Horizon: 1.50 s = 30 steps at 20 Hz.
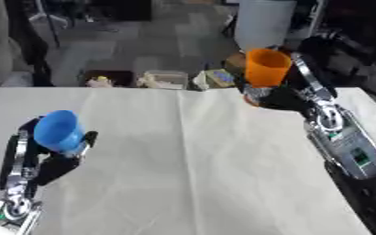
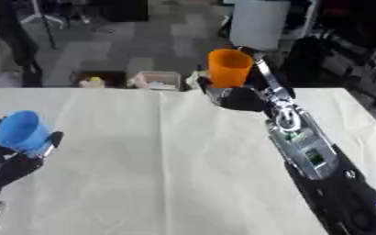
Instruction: Pour the contents of one cup into another cup.
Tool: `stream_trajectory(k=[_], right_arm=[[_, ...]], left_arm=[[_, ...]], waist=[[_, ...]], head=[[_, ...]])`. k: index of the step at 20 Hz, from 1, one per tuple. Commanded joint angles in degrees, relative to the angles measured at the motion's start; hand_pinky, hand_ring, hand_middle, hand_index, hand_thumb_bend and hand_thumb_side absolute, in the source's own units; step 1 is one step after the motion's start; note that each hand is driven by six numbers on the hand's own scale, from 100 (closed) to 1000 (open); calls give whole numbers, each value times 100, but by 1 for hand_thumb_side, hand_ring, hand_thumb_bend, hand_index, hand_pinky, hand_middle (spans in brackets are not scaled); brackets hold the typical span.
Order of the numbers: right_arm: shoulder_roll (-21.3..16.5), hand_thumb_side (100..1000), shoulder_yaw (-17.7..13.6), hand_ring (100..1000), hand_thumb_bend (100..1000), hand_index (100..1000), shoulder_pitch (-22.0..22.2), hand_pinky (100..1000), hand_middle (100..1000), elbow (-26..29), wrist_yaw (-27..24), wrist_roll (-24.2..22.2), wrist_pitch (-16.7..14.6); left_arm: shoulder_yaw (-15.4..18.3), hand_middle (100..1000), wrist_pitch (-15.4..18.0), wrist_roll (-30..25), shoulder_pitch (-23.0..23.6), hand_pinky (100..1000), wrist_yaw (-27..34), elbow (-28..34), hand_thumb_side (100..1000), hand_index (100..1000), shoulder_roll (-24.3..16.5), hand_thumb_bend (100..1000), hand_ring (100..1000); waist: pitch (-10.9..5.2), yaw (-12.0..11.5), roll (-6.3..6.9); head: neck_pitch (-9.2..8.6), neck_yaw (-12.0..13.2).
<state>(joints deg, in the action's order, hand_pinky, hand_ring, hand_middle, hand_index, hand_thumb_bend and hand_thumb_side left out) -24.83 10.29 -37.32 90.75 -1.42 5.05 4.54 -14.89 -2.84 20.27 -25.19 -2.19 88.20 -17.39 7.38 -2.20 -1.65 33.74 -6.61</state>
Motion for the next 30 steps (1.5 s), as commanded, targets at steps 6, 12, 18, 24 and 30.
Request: stream_trajectory(k=[6, 12, 18, 24, 30], right_arm=[[-201, 100, 255, 410, 145, 647, -526, 283, 435, 207, 379, -422, -57], [-148, 100, 634, 417, 143, 648, -938, 290, 440, 133, 887, -939, -250], [-14, 100, 1007, 426, 147, 647, -1228, 299, 444, 109, 1686, -1401, -672], [172, 100, 1245, 438, 147, 649, -1335, 316, 454, 50, 2370, -1591, -1121], [346, 100, 1499, 449, 148, 650, -1419, 331, 463, -140, 3154, -1694, -1685]], left_arm=[[-517, 199, -20, -877, -240, 100, -112, -202, 100, 474, -103, 506, 248], [-918, 198, 28, -1494, -447, 100, -381, -409, 100, 475, 13, 500, 246], [-1208, 195, 179, -1995, -581, 100, -489, -479, 100, 474, 121, 498, 244], [-1316, 192, 255, -2244, -622, 100, -539, -562, 100, 472, 202, 493, 241], [-1446, 190, 335, -2467, -668, 100, -570, -607, 100, 472, 232, 492, 239]], waist=[[-94, -13, -24], [-105, -29, -48], [-102, -63, -62], [-108, -83, -68], [-118, -99, -74]], head=[[10, 32], [10, 36], [11, 14], [11, 0], [-5, -12]])
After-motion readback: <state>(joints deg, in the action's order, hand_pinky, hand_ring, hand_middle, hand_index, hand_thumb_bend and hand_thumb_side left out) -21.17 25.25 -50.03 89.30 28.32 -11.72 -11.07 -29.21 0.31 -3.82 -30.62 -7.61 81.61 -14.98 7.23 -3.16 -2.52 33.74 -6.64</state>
